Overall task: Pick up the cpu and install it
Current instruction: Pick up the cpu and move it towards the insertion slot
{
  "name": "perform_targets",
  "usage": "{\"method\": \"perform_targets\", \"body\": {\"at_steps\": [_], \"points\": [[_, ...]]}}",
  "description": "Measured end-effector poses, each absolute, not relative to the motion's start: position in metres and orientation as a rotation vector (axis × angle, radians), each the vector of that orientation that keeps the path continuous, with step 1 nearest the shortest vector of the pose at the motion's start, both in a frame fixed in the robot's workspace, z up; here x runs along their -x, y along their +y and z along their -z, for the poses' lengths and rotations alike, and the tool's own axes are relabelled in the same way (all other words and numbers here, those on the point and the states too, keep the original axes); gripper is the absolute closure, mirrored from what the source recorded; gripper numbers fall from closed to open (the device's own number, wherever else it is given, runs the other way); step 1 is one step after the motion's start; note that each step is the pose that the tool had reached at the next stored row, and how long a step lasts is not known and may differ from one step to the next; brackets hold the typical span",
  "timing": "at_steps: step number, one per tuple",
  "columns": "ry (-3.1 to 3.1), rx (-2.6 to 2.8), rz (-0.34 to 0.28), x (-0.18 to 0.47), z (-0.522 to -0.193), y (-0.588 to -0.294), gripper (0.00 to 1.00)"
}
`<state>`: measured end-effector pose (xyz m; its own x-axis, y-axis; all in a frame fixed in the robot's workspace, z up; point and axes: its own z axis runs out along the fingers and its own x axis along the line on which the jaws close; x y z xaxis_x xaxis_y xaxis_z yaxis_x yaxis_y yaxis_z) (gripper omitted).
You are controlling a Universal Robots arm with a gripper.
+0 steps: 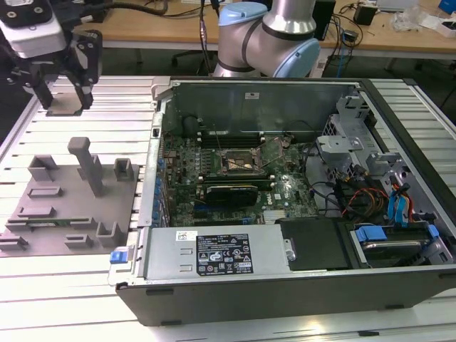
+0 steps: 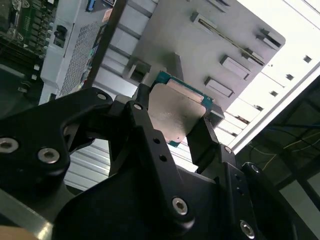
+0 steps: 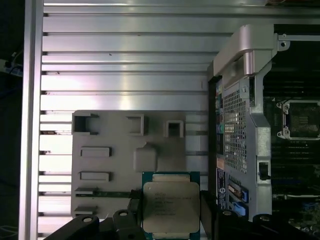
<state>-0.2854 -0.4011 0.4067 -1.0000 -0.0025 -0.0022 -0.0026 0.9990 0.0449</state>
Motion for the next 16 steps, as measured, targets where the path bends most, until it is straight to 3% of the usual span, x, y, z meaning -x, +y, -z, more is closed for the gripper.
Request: {"method": "perform_targets", "body": {"at_steps": [16], "points": [[3.139,0.004,-0.07,0.204,-0.407,-0.401,0.45]]}}
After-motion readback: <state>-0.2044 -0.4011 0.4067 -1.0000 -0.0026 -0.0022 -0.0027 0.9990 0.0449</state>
